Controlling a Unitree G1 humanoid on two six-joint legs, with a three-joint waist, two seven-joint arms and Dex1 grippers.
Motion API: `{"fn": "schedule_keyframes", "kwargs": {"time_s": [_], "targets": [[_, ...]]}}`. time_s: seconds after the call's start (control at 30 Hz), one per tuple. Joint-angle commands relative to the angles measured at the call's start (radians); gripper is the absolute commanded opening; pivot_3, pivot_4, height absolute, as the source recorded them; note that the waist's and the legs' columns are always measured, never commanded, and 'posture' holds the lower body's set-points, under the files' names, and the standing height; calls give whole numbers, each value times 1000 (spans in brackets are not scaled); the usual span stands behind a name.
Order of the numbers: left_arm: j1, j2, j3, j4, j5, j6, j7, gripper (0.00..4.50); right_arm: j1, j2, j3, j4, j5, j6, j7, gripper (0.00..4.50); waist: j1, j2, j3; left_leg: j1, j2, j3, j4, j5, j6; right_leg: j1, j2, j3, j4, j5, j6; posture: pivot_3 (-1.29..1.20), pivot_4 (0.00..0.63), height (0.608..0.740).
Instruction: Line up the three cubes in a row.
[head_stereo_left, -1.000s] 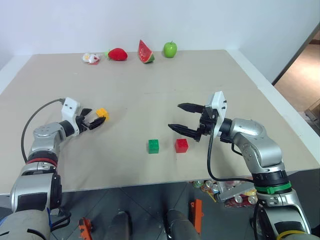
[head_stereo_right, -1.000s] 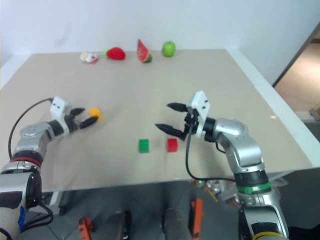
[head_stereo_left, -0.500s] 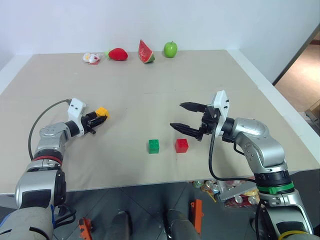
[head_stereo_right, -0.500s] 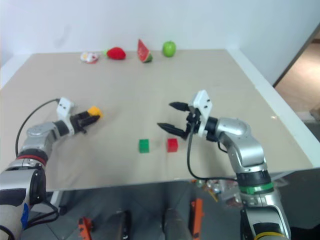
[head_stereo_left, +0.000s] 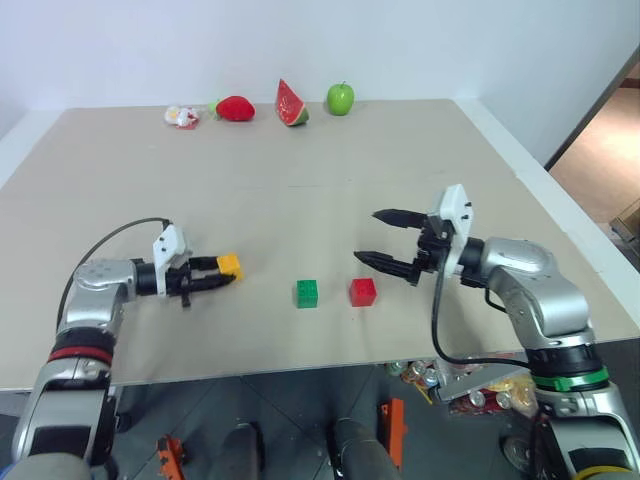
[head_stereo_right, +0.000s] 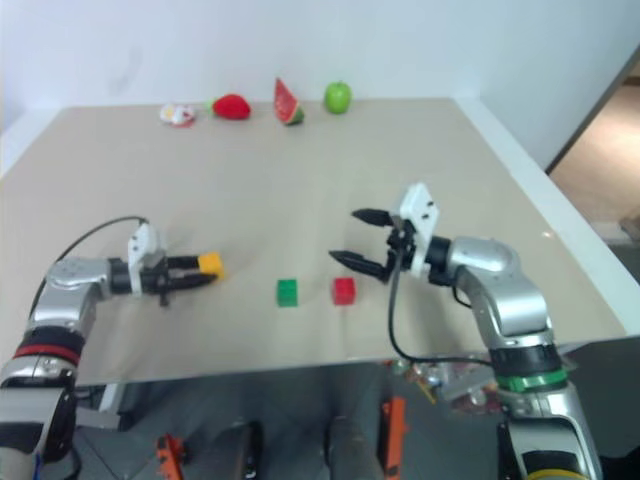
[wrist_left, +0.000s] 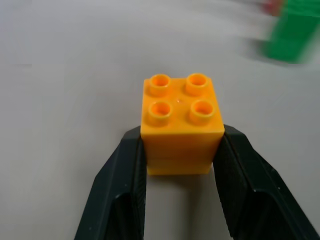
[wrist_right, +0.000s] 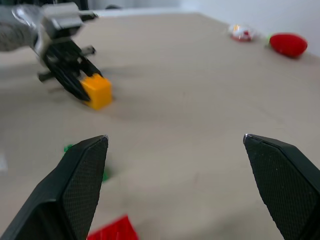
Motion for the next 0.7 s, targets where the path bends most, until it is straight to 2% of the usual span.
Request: {"fn": "schedule_keyframes", "kwargs": {"time_s": [0.03,0.23,0.4,0.7], "targets": [[26,2,-30,-126,-38,70,-24,1291,-4,-31,-53,-28,28,-3,27,4500,0,0,0,0,0,0,1,0,0,0,0,0,0,-1,-1,0,150,740],[-11,-21,-83,-125,-13,54,-28,1291,-13,-35,-80,-22,38,3,17,4500,0,0,0,0,0,0,7,1,1,2,0,0,0,2,-1,0,150,740],[-71,-33,-115,-43,8,9,-46,1291,3,-34,-87,-47,43,9,5,4500,0,0,0,0,0,1,9,1,1,2,0,0,0,3,-1,0,150,740],[-113,-43,-113,44,6,-25,-63,1291,30,-55,-111,-80,59,33,2,4500,1,0,0,-1,0,1,7,1,1,1,0,0,0,2,0,0,150,740]]}}
